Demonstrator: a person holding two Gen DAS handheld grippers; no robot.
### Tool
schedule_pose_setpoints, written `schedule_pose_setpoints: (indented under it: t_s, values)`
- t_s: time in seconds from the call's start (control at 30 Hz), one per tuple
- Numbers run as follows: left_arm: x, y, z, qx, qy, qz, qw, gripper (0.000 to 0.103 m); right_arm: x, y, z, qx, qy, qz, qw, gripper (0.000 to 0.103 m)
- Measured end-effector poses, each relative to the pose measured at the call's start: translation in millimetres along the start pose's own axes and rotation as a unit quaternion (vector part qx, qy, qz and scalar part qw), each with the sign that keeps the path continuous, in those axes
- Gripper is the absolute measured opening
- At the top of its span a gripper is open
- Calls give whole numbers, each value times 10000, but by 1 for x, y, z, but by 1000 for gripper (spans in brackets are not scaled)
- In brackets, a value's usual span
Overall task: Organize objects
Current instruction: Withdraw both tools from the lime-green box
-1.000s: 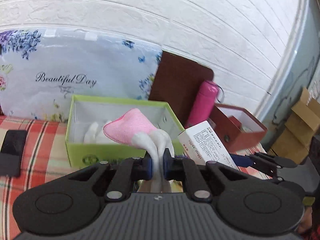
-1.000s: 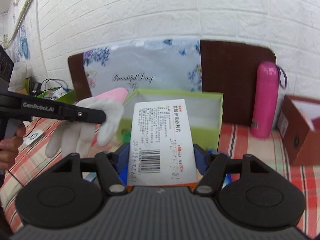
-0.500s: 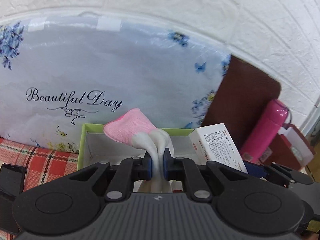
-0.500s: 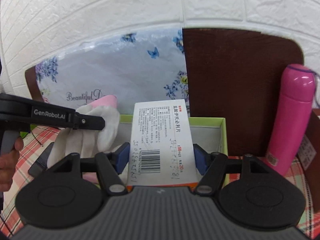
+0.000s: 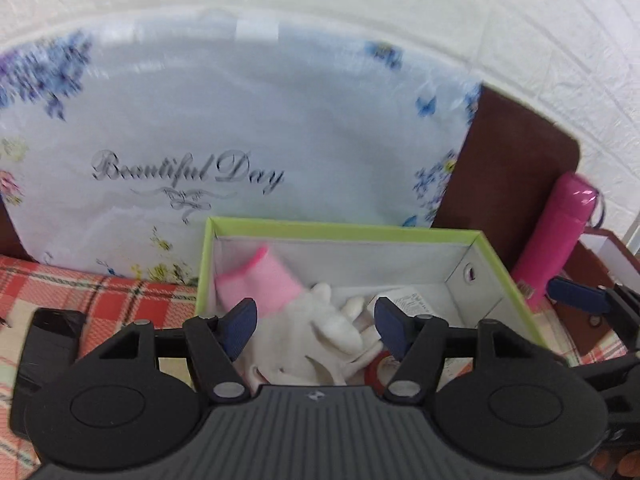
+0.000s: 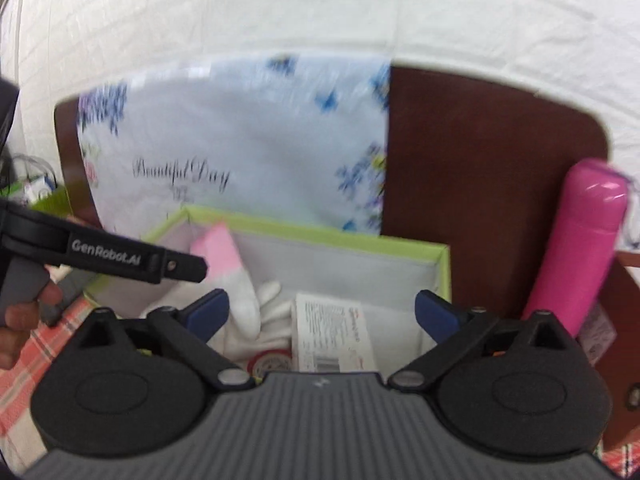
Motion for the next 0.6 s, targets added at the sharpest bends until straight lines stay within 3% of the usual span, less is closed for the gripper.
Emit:
schedule_pose_setpoints:
  t_s: [0.2, 0.43, 0.6]
  values:
    - [-17, 67, 15, -9, 11, 206, 9998, 71, -3, 76, 11, 65, -468, 431, 9980, 103]
    - [-79, 114, 29, -109, -54, 219, 9997, 71, -39, 144, -4, 71, -604, 544, 9967, 103]
    - [-126, 125, 24, -93, 162, -70, 9998, 71, -79, 171, -19, 82, -761, 396, 9963, 103]
Point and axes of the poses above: each gripper's, at about its wrist camera, not at the fingertips, and y roughly against the way its jaws point, z to its right, x to its top, the point moved 7 cm from there along -y, roughly the way its jaws point, and after that the axes turned 2 degrees about y, right-handed, at the moved point
